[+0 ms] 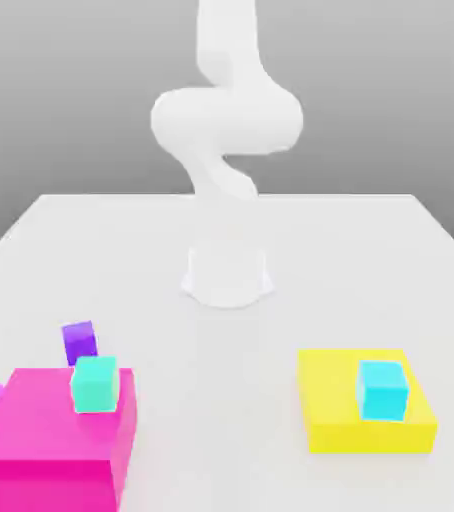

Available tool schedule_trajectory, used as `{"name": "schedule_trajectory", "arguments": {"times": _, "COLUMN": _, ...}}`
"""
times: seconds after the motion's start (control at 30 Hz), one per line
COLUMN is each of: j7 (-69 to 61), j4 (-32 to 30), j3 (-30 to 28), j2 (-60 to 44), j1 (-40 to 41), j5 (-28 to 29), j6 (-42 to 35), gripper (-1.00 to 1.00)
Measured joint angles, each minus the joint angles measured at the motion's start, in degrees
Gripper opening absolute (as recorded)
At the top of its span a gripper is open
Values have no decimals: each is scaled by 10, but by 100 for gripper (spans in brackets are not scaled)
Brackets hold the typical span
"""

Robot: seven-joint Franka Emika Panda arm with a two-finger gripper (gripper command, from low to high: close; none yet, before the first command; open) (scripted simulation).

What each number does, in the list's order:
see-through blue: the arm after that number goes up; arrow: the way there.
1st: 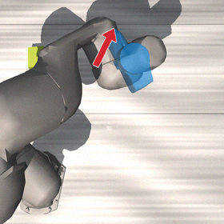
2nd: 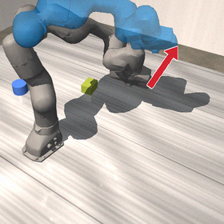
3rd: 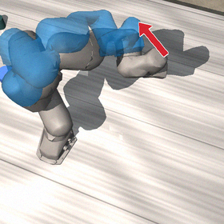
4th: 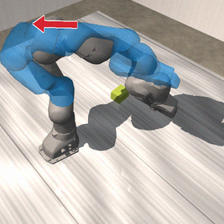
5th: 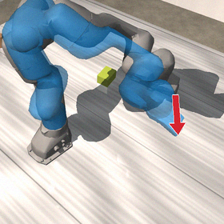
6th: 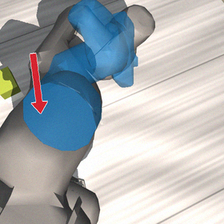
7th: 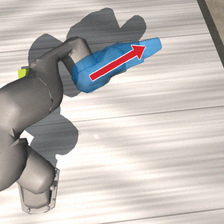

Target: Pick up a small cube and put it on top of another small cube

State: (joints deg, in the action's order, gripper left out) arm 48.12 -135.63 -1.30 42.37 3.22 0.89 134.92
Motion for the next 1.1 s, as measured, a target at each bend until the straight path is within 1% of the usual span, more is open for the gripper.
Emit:
{"name": "schedule_trajectory", "arguments": {"times": 0.33, "j7": 109, "j4": -180, "j3": -69, "j2": -171, "j1": 158, "j5": 38, "j6": 150, "gripper": 0}}
{"name": "schedule_trajectory", "arguments": {"times": 0.53, "j7": 179, "j4": -299, "j3": -124, "j2": -297, "j1": 263, "j5": 57, "j6": 255, "gripper": 0}}
{"name": "schedule_trajectory", "arguments": {"times": 0.57, "j7": 190, "j4": -321, "j3": -138, "j2": -325, "j1": 281, "j5": 57, "j6": 277, "gripper": 0}}
{"name": "schedule_trajectory", "arguments": {"times": 0.6, "j7": 186, "j4": -335, "j3": -155, "j2": -363, "j1": 285, "j5": 40, "j6": 305, "gripper": 0}}
{"name": "schedule_trajectory", "arguments": {"times": 0.63, "j7": 169, "j4": -340, "j3": -162, "j2": -393, "j1": 284, "j5": 10, "j6": 328, "gripper": 0}}
{"name": "schedule_trajectory", "arguments": {"times": 0.7, "j7": 116, "j4": -338, "j3": -130, "j2": -442, "j1": 298, "j5": -69, "j6": 365, "gripper": 0}}
{"name": "schedule_trajectory", "arguments": {"times": 0.73, "j7": 86, "j4": -334, "j3": -103, "j2": -464, "j1": 316, "j5": -111, "j6": 381, "gripper": 0}}
{"name": "schedule_trajectory", "arguments": {"times": 0.77, "j7": 67, "j4": -330, "j3": -67, "j2": -485, "j1": 348, "j5": -137, "j6": 398, "gripper": 0}}
{"name": "schedule_trajectory", "arguments": {"times": 0.8, "j7": 56, "j4": -326, "j3": -34, "j2": -506, "j1": 378, "j5": -153, "j6": 415, "gripper": 0}}
{"name": "schedule_trajectory", "arguments": {"times": 0.87, "j7": 48, "j4": -319, "j3": 12, "j2": -547, "j1": 422, "j5": -162, "j6": 449, "gripper": 0}}
{"name": "schedule_trajectory", "arguments": {"times": 0.9, "j7": 48, "j4": -317, "j3": 24, "j2": -561, "j1": 434, "j5": -162, "j6": 461, "gripper": -100}}
{"name": "schedule_trajectory", "arguments": {"times": 1.1, "j7": 50, "j4": -316, "j3": 29, "j2": -567, "j1": 440, "j5": -160, "j6": 467, "gripper": -100}}
